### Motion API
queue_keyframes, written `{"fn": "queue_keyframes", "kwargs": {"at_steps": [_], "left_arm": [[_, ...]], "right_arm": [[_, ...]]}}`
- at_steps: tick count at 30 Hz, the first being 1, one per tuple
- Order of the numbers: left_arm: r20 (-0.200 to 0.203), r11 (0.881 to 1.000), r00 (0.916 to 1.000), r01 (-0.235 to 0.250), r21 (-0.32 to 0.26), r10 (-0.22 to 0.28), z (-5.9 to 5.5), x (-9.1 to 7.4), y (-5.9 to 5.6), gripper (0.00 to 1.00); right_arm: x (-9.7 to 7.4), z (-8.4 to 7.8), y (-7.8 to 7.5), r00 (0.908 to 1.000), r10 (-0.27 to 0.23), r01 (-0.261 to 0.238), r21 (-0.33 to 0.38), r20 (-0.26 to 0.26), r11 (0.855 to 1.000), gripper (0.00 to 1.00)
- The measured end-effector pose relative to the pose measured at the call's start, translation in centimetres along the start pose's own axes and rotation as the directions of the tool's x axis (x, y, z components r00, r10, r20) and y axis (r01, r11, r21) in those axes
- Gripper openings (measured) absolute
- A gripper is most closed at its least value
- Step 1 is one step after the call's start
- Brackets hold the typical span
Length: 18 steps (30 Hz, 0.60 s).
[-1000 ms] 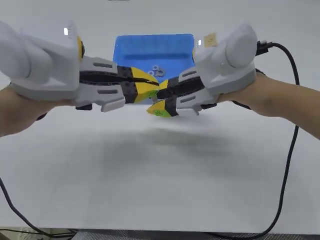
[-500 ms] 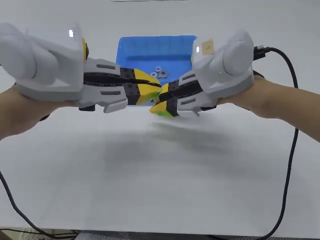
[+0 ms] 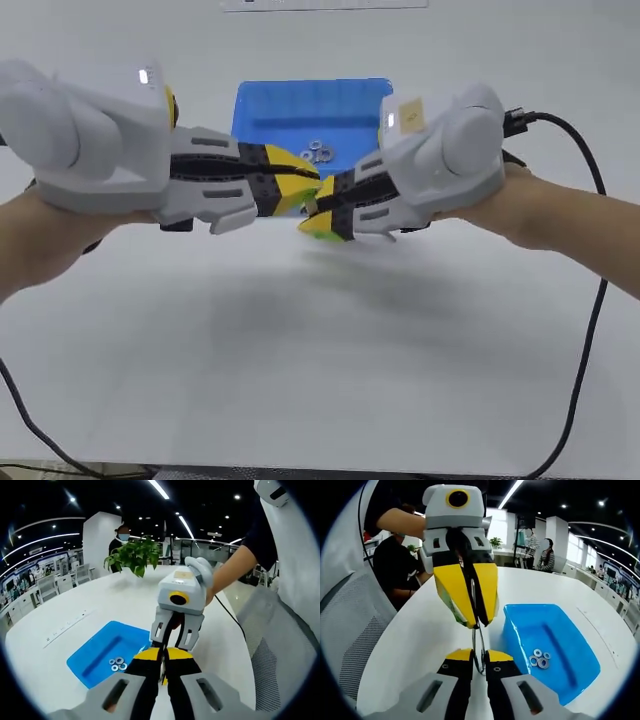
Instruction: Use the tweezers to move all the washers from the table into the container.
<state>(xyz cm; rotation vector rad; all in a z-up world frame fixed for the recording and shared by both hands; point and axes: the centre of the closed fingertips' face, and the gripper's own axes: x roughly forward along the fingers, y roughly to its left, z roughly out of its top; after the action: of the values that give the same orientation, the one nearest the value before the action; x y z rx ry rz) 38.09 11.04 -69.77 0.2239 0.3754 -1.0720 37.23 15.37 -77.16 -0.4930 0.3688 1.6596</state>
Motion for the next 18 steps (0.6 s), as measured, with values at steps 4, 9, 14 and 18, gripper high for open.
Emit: {"fn": "queue_keyframes", "kwargs": {"at_steps": [4, 9, 14, 18], "left_arm": [[0.029, 1.0, 0.9994, 0.017, -0.009, -0.017, 0.7, -0.2, -0.6, 0.14], [0.032, 1.0, 0.9994, 0.011, 0.01, -0.012, 1.0, -0.5, -0.7, 0.16], [0.056, 0.997, 0.998, -0.032, 0.063, 0.029, 1.9, -1.5, -0.6, 0.23], [0.093, 0.995, 0.9932, -0.076, 0.063, 0.07, 2.9, -2.8, -0.5, 0.3]], "right_arm": [[-0.5, 0.6, -0.1, 0.9998, -0.016, 0.016, 0.004, 0.014, 1.0, 0.1], [-1.3, 1.5, 0.1, 0.9993, -0.03, 0.03, -0.01, 0.023, 1.0, 0.09], [-2.1, 2.2, 0.4, 0.999, -0.039, 0.039, -0.012, 0.023, 0.999, 0.09], [-2.7, 3.1, 0.8, 0.9987, -0.045, 0.046, -0.024, 0.025, 0.999, 0.09]]}}
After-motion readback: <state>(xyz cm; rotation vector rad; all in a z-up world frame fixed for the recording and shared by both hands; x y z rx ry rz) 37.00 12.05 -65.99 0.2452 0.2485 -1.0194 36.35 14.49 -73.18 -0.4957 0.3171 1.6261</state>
